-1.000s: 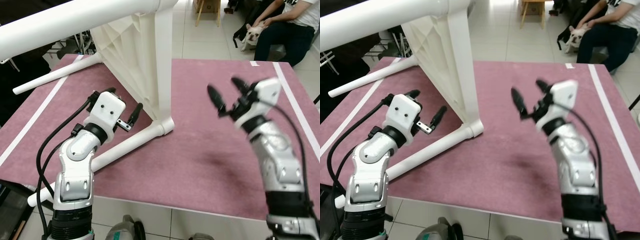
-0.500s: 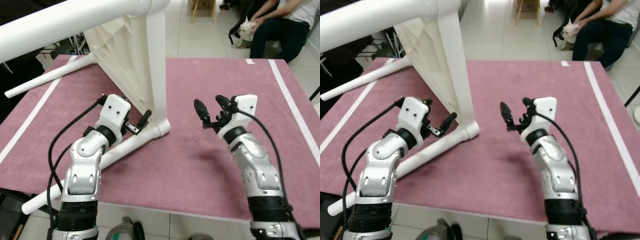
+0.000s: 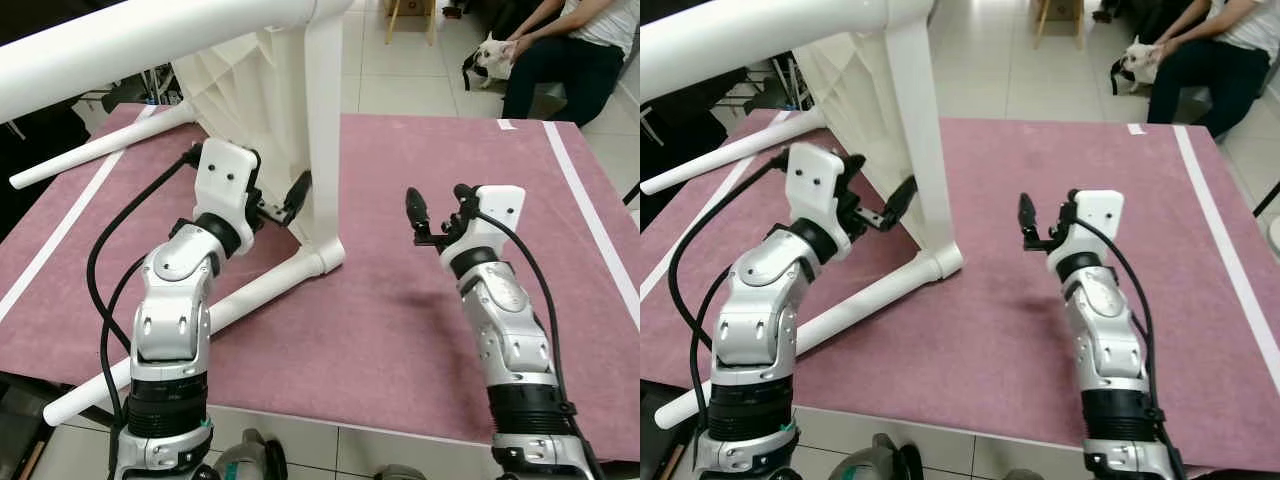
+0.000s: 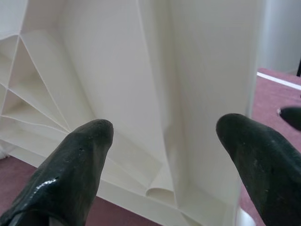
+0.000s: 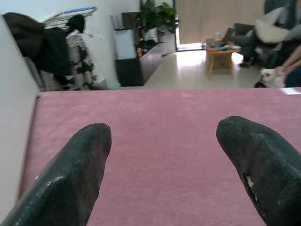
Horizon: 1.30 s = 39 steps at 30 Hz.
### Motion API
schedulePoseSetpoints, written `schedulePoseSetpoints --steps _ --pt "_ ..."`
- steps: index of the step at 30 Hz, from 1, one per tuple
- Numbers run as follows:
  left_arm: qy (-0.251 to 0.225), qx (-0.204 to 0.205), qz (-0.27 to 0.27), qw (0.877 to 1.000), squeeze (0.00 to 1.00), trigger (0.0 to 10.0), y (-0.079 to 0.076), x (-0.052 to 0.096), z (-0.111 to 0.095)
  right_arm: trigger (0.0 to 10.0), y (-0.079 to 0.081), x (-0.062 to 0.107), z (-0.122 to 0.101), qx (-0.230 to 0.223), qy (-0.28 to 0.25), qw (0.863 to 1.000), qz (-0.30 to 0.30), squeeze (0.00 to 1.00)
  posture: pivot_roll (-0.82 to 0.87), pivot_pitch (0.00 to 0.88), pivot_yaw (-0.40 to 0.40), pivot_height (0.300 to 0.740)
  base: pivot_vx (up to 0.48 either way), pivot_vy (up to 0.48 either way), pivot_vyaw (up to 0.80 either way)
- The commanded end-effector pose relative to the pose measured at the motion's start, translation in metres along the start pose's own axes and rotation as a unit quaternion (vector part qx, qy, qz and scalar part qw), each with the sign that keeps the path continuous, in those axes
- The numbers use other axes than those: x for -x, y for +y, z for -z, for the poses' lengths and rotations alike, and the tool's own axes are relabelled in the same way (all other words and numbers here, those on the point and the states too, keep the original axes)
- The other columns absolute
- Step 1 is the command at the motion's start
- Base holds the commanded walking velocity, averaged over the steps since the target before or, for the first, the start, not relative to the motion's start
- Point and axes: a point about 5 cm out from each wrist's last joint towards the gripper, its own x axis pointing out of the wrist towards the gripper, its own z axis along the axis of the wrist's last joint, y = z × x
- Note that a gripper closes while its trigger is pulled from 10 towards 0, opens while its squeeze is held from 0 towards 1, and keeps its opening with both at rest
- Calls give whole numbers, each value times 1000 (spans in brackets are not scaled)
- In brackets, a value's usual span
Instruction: Building children table
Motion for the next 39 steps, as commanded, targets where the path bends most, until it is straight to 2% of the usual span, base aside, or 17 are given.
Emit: schedulePoseSetpoints --steps 1,4,5,7,10,12,14,15,21,24,29,30,31,32,35,36,39 --pt "12 9 51 999 0 10000 -14 4 10 10000 -1 -1 -1 0 -7 1000 6 0 -53 0 95 740 0 0 0" --pt "19 8 55 998 0 10000 -10 7 12 10000 -1 -1 0 1 -9 1000 10 0 -53 0 95 740 0 0 0" --pt "24 29 70 997 0 10000 -8 12 12 10000 -1 -1 2 1 -7 1000 12 0 -49 0 93 740 0 0 0" --pt "24 29 70 997 0 10000 -8 12 12 10000 -1 -1 2 1 -7 1000 12 0 -49 0 93 740 0 0 0" --pt "21 86 74 993 0 10000 -12 15 7 10000 3 -2 4 1 -6 1000 10 0 -51 0 95 740 0 0 0" --pt "21 86 74 993 0 10000 -12 15 7 10000 3 -2 4 1 -6 1000 10 0 -51 0 95 740 0 0 0" --pt "18 104 64 992 0 10000 -15 12 5 10000 4 -2 4 2 -5 1000 9 0 -47 0 91 740 0 0 0" --pt "7 135 38 990 0 10000 -20 3 0 10000 4 -2 6 2 -2 1000 8 0 -44 0 92 740 0 0 0" --pt "1 145 28 989 0 10000 -23 -4 -3 10000 5 -2 8 1 -1 1000 8 0 -44 0 93 740 0 0 0" --pt "-4 147 23 989 0 10000 -28 -15 -6 10000 7 -4 8 1 -3 1000 7 0 -49 0 100 740 0 0 0" --pt "-7 151 30 988 0 10000 -29 -19 -9 10000 8 -4 8 0 -4 1000 7 0 -51 0 102 740 0 0 0" --pt "-7 151 32 988 0 8392 -30 -21 -11 10000 7 -4 9 1 -4 1000 8 0 -52 0 104 740 0 0 0" --pt "-7 151 32 988 0 8392 -30 -21 -11 10000 7 -4 9 1 -4 1000 8 0 -52 0 104 740 0 0 0" --pt "-6 151 32 988 0 4980 -31 -22 -11 10000 7 -3 9 1 -3 1000 9 0 -53 0 106 740 0 0 0" --pt "-5 151 31 988 0 4706 -32 -23 -12 10000 7 -3 10 1 -3 1000 9 0 -53 0 107 740 0 0 0" --pt "-1 150 27 988 0 0 -33 -24 -11 10000 7 -3 10 1 -3 1000 10 0 -53 0 107 740 0 0 0" --pt "4 145 21 989 0 0 -33 -25 -10 10000 7 -3 11 1 -2 1000 10 0 -53 0 107 740 0 0 0"
